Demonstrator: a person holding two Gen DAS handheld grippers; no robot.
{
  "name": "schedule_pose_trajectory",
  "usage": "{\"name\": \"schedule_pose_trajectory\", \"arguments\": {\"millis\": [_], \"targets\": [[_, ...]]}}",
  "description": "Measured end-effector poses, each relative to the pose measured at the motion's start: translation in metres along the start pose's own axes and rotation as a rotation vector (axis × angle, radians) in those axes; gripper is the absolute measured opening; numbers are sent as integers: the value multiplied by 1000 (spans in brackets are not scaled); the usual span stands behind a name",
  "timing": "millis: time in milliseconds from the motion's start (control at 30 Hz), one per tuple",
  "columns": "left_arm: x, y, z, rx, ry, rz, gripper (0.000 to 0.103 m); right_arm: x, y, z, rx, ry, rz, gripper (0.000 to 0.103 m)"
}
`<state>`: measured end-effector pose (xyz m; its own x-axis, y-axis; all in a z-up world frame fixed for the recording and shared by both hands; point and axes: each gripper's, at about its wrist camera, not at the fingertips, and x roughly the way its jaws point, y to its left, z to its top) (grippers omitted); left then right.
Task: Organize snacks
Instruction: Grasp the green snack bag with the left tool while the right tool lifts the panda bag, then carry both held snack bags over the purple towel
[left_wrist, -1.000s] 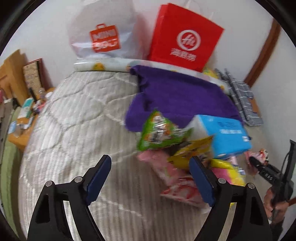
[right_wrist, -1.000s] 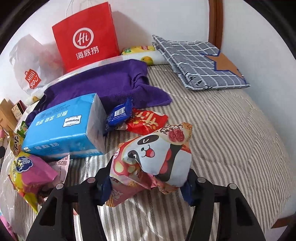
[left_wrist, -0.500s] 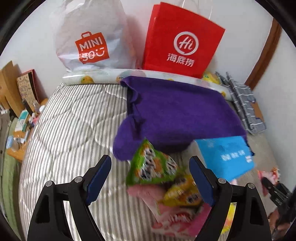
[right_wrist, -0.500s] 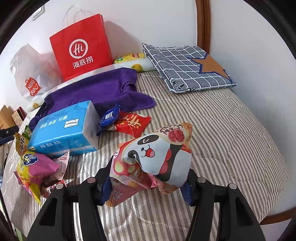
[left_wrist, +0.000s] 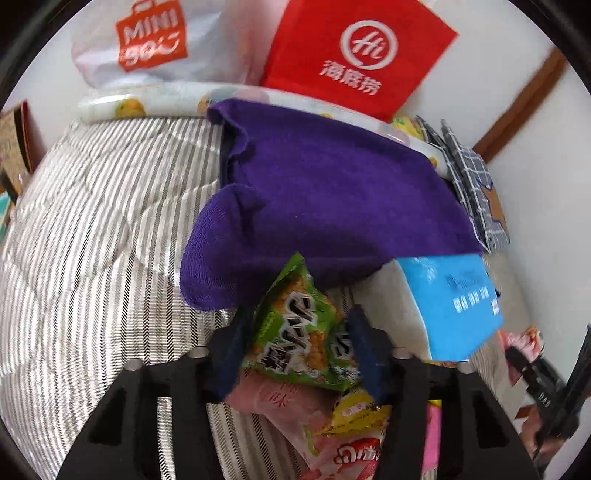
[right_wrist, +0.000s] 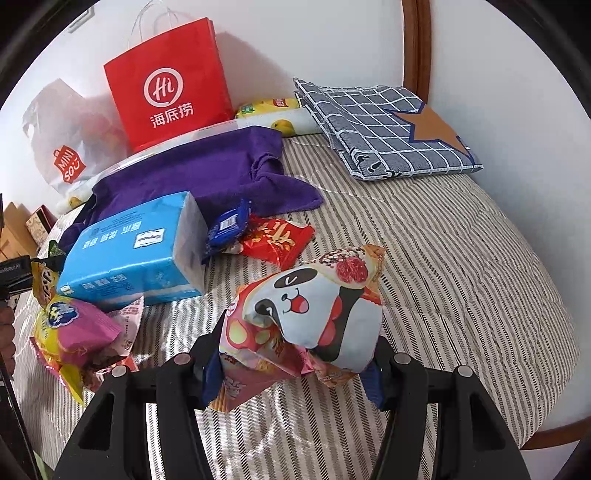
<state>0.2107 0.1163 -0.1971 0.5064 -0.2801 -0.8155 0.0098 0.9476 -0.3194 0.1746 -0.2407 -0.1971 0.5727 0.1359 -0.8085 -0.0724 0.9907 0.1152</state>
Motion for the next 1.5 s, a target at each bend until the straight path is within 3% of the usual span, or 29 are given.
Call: {"name": "schedule_pose_trajectory", "arguments": {"millis": [367, 600, 800, 1000, 1333, 1500], "targets": [[-66, 6, -13, 7, -121, 59, 50, -40, 15, -1, -10, -73, 13, 58], [-103, 0, -32, 17, -156, 49, 49, -63, 30, 0, -21, -93, 52, 58], [-110, -22, -53, 34, -143, -6, 50, -78, 39, 0, -36, -112, 69, 58], [-110, -53, -54, 68, -145, -57, 50, -83, 43, 5, -16, -114, 72, 58], [-104, -92, -30, 135, -152, -95, 50, -81, 49, 37, -39, -152, 54, 58], [-100, -104, -10, 162, -158, -86, 50, -72, 55, 61, -47, -157, 86, 58]]}}
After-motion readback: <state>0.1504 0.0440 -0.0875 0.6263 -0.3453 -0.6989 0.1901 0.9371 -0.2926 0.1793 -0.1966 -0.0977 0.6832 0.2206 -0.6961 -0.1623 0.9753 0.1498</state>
